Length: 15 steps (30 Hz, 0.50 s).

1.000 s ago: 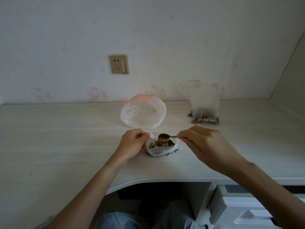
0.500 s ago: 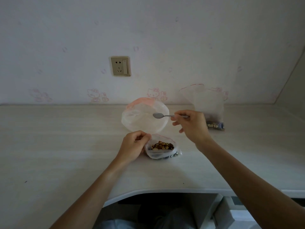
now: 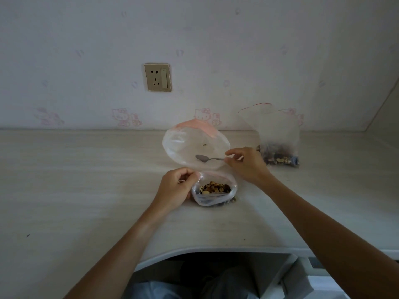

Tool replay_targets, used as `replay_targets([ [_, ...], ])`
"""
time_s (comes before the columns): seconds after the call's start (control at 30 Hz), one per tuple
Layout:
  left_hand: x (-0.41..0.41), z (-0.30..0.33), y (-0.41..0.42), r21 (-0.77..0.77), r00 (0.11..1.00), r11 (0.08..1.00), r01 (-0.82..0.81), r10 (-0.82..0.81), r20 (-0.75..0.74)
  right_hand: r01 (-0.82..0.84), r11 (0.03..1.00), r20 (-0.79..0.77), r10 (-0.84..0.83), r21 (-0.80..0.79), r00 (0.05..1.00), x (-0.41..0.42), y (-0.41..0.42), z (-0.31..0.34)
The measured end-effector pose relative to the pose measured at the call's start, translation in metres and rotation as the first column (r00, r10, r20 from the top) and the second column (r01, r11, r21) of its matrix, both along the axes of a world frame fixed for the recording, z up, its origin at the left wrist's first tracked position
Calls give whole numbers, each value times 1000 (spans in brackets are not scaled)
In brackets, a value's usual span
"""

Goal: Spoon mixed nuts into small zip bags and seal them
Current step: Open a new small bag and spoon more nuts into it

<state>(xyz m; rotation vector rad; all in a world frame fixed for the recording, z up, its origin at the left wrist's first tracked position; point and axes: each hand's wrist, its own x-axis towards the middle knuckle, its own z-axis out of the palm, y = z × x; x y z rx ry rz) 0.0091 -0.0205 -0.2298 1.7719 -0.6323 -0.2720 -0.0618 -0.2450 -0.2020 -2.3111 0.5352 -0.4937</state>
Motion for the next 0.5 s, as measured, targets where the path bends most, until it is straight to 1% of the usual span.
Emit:
replay_targets([
  [0.07,-2,5,3,6,1000,1000,-14,15,-20,-1,994,23,3,-110,1000,-10,-3,5],
  [0.13,-4,9,7,-6,996,998,-68,68,-64,51,989,99,-38,-141,994,-23,-6,10],
  [0.17,-4,11,10,-12,991,994,-106,104,-86,76,989,133,-59,-128,989,-30,-7,12],
  [0.23,-5,12,19,34,978,985,-169,172,-116,78,997,142,-74,-26,987,-43,-9,15],
  [0.3,-9,16,24,174,980,976,-131,154,-123,21,988,52,-29,151,998,-61,-9,19],
  [0.37,-13,19,27,296,983,954,-40,91,-160,-43,935,-78,74,352,994,-70,-3,21],
  [0.4,-15,22,26,327,979,945,2,65,-193,-48,900,-135,118,434,984,-75,2,22],
  [0.47,-19,28,22,348,966,936,57,36,-254,-29,833,-213,174,552,962,-79,12,21],
  [0.5,-20,31,19,346,959,936,68,34,-280,-16,803,-223,186,596,957,-79,16,20],
])
